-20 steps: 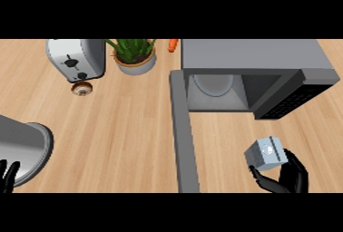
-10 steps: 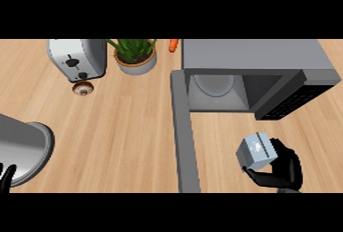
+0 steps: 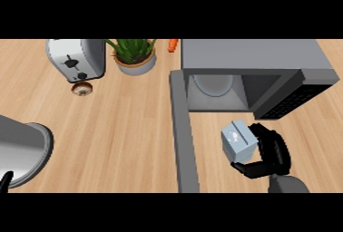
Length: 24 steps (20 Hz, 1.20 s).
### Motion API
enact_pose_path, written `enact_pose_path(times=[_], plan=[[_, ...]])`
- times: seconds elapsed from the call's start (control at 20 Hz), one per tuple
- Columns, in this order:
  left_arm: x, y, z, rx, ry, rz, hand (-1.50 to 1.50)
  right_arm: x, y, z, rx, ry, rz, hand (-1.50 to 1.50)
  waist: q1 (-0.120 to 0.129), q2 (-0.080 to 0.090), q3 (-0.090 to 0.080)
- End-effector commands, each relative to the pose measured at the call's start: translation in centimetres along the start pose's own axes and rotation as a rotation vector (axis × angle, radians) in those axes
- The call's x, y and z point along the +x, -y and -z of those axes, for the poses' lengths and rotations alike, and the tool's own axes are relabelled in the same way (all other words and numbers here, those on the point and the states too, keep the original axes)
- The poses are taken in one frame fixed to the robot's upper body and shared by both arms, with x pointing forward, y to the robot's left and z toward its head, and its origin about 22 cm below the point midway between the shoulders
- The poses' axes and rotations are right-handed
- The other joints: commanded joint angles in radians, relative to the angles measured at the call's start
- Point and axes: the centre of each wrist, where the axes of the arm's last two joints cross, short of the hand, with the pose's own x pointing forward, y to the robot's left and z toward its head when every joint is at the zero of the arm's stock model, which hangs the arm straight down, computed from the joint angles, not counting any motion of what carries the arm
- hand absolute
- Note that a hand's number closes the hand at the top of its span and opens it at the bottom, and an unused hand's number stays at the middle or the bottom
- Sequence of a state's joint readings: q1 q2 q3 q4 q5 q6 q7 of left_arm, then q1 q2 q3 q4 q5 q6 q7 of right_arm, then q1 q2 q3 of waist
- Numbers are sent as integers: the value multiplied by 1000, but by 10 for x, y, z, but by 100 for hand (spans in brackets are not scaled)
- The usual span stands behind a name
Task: Pick up the milk, place it into the microwave and close the microwave
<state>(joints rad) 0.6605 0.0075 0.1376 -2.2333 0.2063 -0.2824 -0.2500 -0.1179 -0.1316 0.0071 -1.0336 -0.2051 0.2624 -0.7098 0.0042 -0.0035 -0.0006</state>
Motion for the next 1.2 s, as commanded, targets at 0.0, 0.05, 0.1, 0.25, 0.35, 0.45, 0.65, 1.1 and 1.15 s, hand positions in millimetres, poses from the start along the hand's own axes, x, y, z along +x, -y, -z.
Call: enact_pose_path(times=[0.0,0.05,0.1,0.25,0.35,0.45,0.65,1.1,1.15], plan=[[7,-5,10,21,-2,4,-150,24,-38,6,36,13,9,150,-10,0,0],[20,-1,-10,-10,-11,-17,-150,28,-16,-12,40,-12,-24,150,-2,-1,0],[-9,-24,-9,13,5,-9,-150,32,-30,-1,25,6,-16,150,-3,0,0],[1,-31,-2,19,-7,-4,-150,67,-54,-3,35,-10,15,150,-11,-1,-1],[10,-26,-29,-1,-9,-11,-150,67,-66,-14,-33,-32,18,150,0,-2,0],[-12,-21,-14,13,6,-11,-150,86,-91,-5,-33,-5,37,150,-6,0,0],[5,-26,-12,30,-6,-14,-150,99,-105,13,-22,-35,32,150,0,2,0],[-2,-36,-3,43,-5,-7,-150,89,-147,69,-81,30,-100,150,8,5,1],[4,-48,-8,26,-6,-16,-150,84,-125,80,-97,28,-121,150,9,5,1]])
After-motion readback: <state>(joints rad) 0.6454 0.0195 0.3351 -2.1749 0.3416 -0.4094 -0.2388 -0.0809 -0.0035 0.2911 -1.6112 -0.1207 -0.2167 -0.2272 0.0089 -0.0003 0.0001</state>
